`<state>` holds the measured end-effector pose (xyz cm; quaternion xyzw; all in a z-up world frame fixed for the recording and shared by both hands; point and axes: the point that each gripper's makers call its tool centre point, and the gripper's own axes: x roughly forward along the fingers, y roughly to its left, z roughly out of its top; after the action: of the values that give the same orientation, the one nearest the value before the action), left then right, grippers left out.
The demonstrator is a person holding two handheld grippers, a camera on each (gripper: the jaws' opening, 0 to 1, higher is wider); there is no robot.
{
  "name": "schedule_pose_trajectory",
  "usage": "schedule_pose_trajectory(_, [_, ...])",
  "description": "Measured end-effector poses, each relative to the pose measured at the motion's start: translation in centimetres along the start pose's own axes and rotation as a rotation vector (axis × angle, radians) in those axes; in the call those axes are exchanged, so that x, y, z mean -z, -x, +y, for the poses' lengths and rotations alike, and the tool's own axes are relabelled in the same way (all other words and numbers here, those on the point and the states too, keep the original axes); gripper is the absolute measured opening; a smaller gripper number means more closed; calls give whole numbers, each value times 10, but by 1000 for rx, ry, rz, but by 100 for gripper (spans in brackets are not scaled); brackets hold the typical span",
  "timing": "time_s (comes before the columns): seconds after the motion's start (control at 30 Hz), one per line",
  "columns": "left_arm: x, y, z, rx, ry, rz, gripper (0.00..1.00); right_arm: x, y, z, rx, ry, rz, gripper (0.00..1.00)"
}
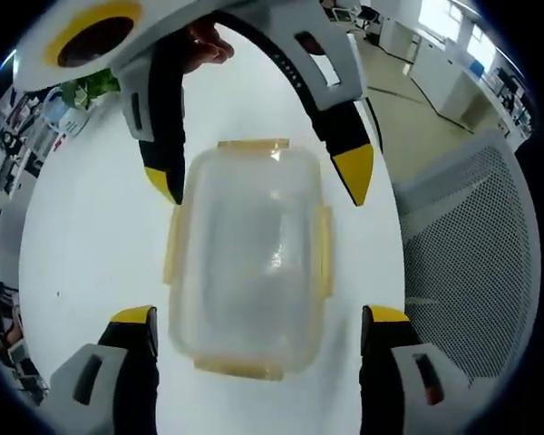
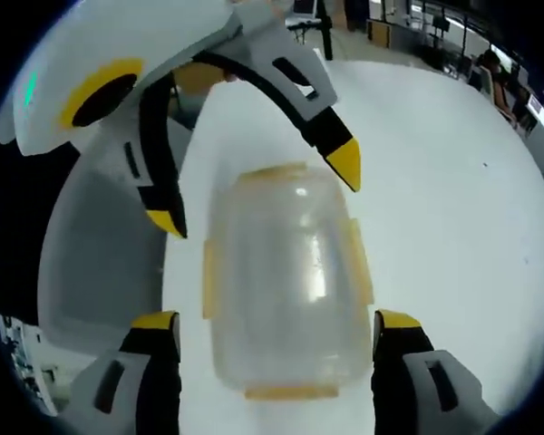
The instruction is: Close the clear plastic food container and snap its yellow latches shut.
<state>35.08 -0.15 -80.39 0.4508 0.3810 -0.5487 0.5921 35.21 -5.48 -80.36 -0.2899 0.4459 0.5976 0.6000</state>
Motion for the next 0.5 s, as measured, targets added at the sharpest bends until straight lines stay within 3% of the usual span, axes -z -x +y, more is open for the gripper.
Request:
schedule_pose_trajectory(0.17, [3,-4,1,6,-8,13,92,6,-2,-3,36,69,37,83])
schedule_pose_trajectory(0.27, [3,-6,1,6,-28,16,90,13,-4,-1,31,72,64,84])
schedule_pose_trajectory(0.43, [7,-13,2,15,-25,29,89,12,-5,-3,50,72,48,84])
schedule_pose_trajectory(0.5, [8,-15,3,11,-31,31,89,18,-7,-5,63,104,79,84])
